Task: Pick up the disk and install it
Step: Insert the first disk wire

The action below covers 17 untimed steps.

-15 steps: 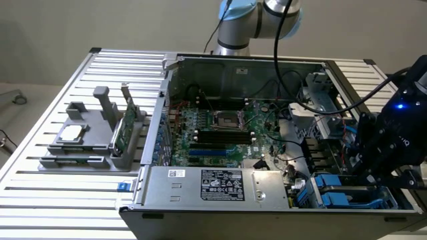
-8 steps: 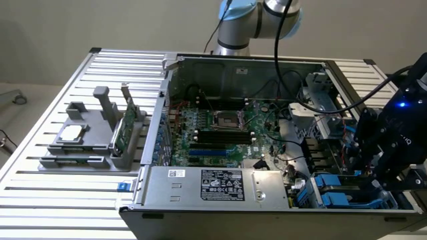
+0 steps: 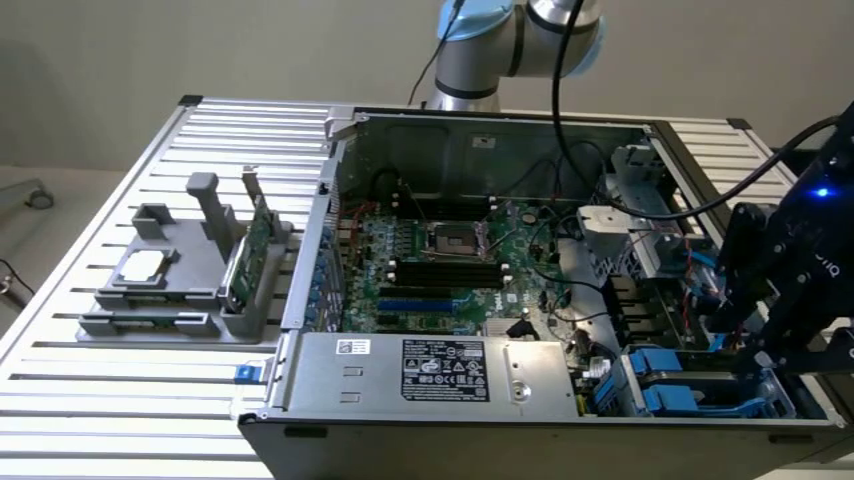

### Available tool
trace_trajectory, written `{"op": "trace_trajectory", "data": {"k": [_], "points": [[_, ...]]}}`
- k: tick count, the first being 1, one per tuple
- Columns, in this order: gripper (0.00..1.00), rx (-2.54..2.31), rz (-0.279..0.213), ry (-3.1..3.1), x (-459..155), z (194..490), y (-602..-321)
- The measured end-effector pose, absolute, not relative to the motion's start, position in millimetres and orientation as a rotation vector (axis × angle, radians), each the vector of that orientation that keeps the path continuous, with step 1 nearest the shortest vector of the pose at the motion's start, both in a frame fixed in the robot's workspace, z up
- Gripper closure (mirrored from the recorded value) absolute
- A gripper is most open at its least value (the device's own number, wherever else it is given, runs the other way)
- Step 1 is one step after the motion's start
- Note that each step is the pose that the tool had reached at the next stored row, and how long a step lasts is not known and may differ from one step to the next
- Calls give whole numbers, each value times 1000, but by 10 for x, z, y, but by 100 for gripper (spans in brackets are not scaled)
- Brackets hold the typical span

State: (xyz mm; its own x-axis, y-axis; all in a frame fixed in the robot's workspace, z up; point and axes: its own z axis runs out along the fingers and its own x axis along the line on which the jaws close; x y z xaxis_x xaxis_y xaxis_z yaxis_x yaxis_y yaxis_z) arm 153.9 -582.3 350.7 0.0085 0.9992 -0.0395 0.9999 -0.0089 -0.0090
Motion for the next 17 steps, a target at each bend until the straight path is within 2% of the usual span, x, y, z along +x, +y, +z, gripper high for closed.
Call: {"op": "trace_trajectory", "data": {"k": [17], "points": [[58, 2217, -54, 2195, 1449, 3726, -5845]]}}
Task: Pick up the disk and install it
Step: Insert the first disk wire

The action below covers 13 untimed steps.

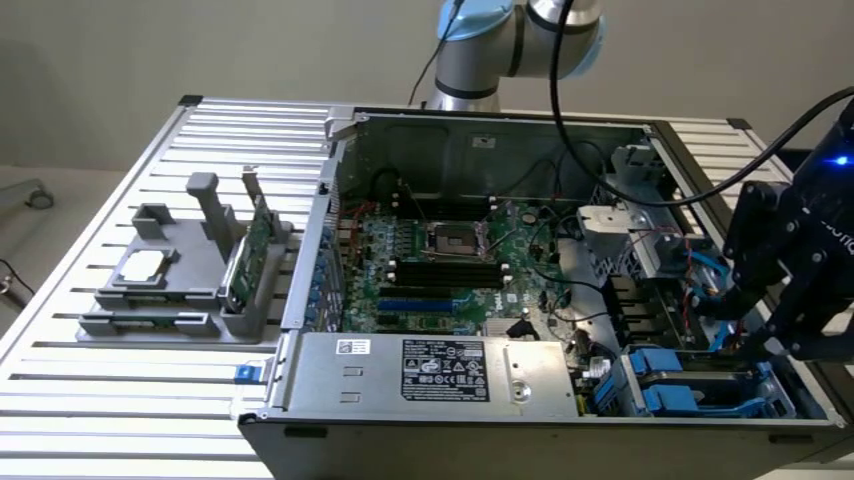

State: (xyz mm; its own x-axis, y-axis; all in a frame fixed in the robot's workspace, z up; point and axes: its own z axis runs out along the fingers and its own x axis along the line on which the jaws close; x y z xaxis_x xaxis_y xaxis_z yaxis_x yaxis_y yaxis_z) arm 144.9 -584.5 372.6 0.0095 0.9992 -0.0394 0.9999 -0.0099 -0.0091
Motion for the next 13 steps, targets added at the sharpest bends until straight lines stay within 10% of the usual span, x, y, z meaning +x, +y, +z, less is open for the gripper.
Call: {"op": "trace_trajectory", "data": {"k": [13], "points": [[58, 2217, -54, 2195, 1220, 3759, -5770]]}}
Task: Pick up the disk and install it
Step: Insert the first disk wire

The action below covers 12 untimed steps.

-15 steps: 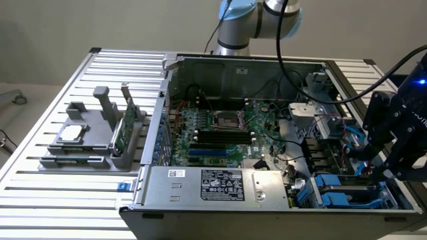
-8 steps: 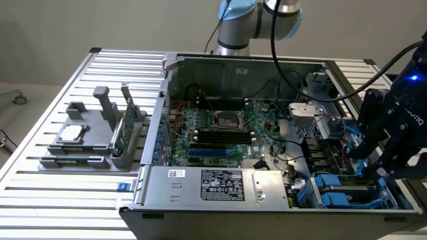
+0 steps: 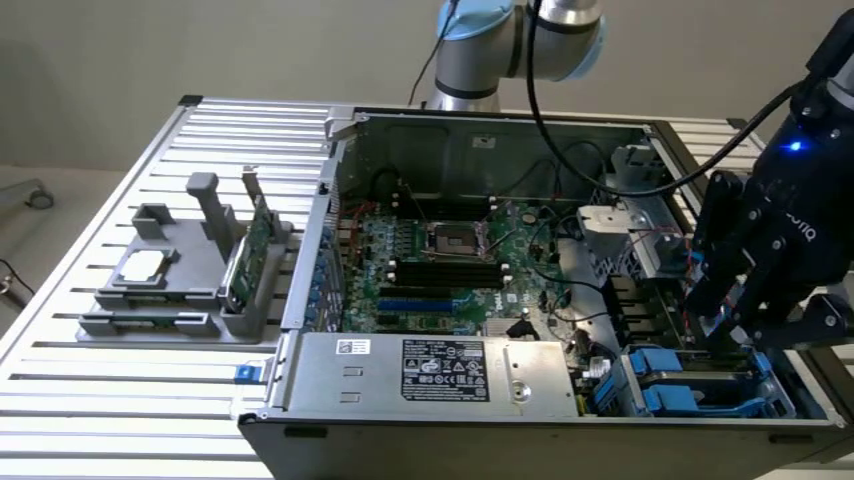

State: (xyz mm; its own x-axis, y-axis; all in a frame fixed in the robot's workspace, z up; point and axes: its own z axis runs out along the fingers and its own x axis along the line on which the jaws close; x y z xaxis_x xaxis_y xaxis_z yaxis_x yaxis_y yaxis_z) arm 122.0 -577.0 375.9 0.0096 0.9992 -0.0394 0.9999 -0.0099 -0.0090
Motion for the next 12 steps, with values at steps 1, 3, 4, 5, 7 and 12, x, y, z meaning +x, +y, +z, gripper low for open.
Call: {"op": "trace_trajectory", "data": {"k": [1, 3, 4, 5, 7, 12], "points": [[58, 2217, -54, 2195, 1209, 3759, -5739], [58, 2216, -54, 2195, 1194, 3759, -5679], [58, 2216, -54, 2195, 1193, 3759, -5655], [58, 2215, -54, 2194, 1193, 3759, -5634], [58, 2214, -53, 2193, 1192, 3759, -5609], [58, 2210, -50, 2188, 1192, 3757, -5595]]}}
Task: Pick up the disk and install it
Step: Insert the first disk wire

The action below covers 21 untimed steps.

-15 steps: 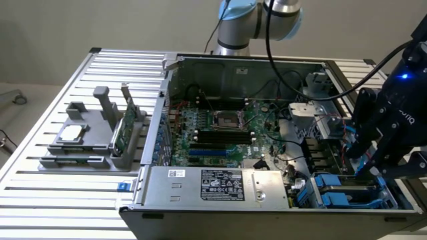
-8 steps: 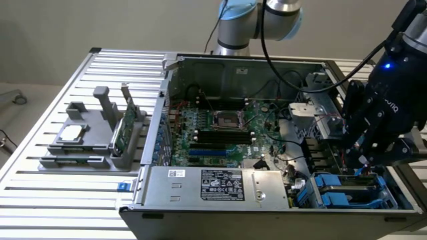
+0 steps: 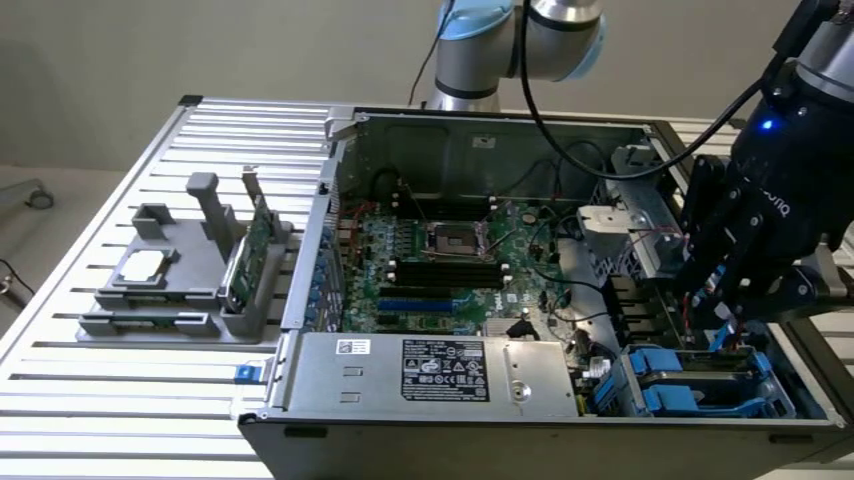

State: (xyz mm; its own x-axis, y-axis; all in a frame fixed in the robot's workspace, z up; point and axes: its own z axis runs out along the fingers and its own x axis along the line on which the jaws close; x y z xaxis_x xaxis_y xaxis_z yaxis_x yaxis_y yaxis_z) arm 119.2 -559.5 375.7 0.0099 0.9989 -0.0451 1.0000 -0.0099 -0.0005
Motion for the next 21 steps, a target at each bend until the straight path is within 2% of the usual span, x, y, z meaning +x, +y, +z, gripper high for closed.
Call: {"op": "trace_trajectory", "data": {"k": [21], "points": [[58, 2197, -29, 2174, 1213, 3686, -5535]]}}
